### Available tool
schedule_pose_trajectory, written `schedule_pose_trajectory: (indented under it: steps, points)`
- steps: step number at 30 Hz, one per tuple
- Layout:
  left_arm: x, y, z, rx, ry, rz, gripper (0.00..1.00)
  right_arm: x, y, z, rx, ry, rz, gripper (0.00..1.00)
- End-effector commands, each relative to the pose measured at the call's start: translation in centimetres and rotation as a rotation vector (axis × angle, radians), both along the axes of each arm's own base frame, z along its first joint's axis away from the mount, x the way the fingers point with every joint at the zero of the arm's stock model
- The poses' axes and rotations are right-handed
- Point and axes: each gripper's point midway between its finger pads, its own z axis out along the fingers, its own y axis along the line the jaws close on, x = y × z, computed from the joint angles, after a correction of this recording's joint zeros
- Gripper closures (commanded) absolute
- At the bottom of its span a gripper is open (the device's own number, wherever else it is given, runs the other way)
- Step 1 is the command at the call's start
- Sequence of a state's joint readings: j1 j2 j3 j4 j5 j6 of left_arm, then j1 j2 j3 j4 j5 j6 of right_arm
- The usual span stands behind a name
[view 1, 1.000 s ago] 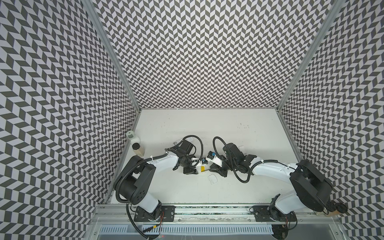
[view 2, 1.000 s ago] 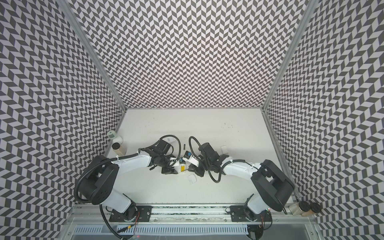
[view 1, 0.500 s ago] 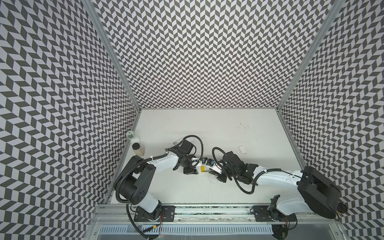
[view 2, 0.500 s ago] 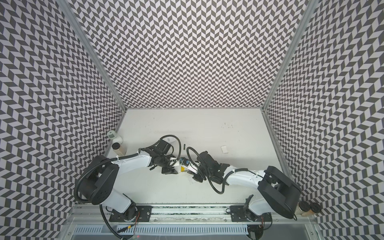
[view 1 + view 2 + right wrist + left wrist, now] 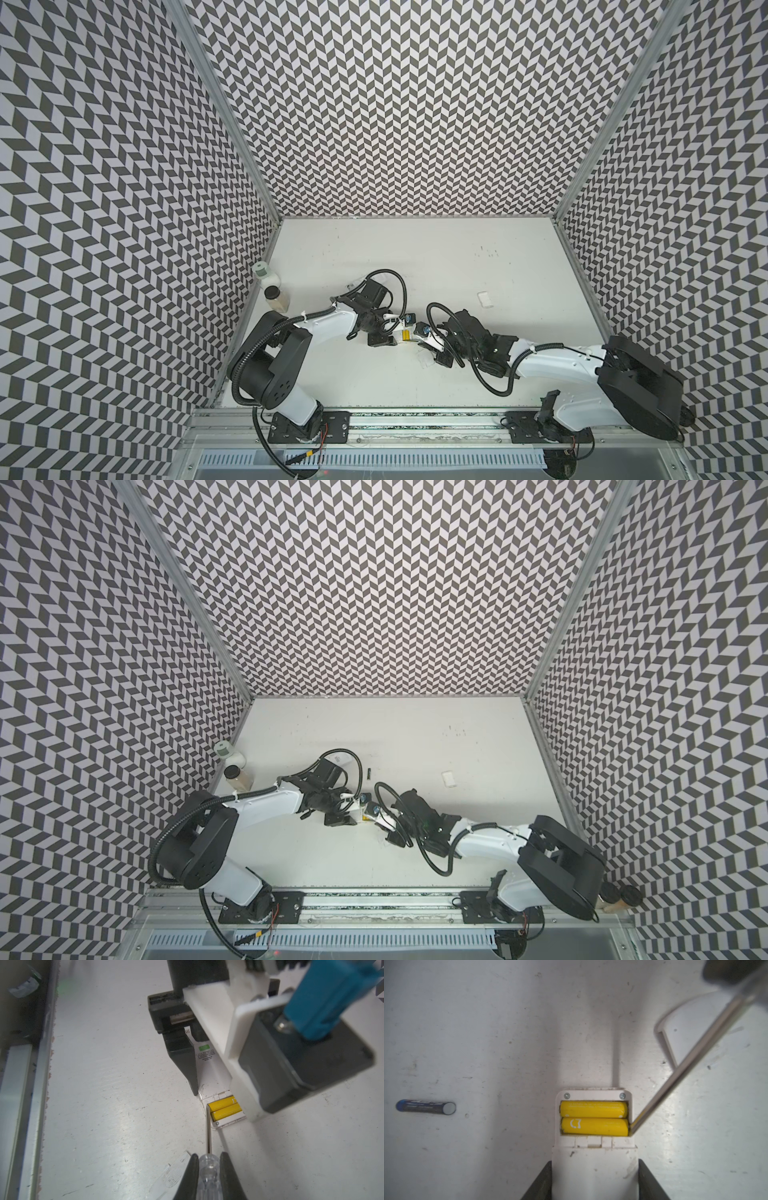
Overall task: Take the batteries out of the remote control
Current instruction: 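Pry one yellow battery out of the compartment with the screwdriver in the right gripper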
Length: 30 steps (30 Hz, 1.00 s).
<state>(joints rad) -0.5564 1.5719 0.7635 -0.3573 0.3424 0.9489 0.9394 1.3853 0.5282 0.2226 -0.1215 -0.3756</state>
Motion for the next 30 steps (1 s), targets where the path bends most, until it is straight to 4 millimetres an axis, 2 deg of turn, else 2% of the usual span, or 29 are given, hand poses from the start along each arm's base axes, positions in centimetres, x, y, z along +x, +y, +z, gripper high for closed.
schedule_pose_trajectory:
  steps: [1, 6, 12, 19, 30]
  points:
    - [-1.9, -0.6, -0.5, -0.006, 0.055, -0.061, 0.49, 3.9, -0.2, 4.9, 0.118, -0.182, -0.142, 1.0]
    - [-2.1, -0.7, -0.6, -0.006, 0.057, -0.068, 0.49, 4.0, -0.4, 5.3, 0.13, -0.194, -0.155, 1.0]
    - [-2.0, -0.7, -0.6, -0.003, 0.049, -0.066, 0.48, 4.0, -0.7, 4.8, 0.117, -0.188, -0.163, 1.0]
    - [-1.6, -0.8, -0.3, -0.008, 0.039, -0.052, 0.3, 4.3, -1.9, 5.1, 0.101, -0.218, -0.206, 1.0]
    - [-1.4, -1.3, 0.5, -0.022, 0.042, -0.056, 0.2, 3.6, -3.5, 6.5, 0.137, -0.217, -0.231, 1.0]
